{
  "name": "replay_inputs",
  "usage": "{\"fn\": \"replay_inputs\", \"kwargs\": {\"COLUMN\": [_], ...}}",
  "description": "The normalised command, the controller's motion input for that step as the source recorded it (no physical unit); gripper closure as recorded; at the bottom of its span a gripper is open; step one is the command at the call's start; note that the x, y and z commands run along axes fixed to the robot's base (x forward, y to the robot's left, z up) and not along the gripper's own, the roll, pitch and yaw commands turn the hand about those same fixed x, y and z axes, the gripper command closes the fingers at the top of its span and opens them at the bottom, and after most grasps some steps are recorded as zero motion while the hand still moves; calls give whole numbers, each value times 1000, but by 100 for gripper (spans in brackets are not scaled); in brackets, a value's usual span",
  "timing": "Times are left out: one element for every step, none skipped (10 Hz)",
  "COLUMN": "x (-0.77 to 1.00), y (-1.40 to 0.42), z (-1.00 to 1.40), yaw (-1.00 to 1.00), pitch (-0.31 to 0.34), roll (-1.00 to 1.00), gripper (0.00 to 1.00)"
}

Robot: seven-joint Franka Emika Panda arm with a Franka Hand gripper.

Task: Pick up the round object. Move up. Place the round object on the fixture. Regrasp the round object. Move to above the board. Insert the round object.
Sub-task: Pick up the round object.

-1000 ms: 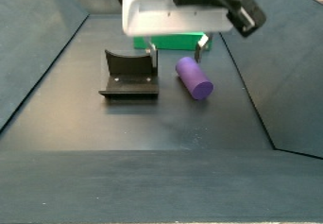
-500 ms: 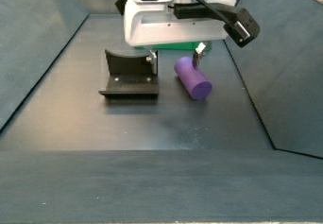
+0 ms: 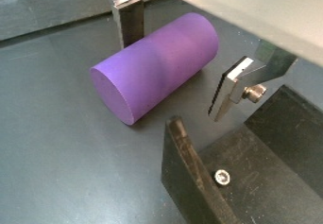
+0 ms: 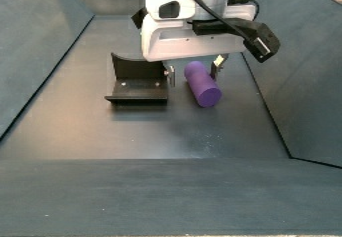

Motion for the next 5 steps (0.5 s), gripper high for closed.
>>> {"fn": "replay_inputs", "kwargs": {"x": [-31, -129, -283, -26, 0], "y": [-43, -46, 0, 51, 17], "z": [-40, -60, -129, -123, -143], "yaw": [0, -80, -111, 0, 0], "pitch": [26, 3, 0, 0, 0], "roll": [81, 63, 47, 6, 13], "gripper": [0, 0, 0, 0, 0]}}
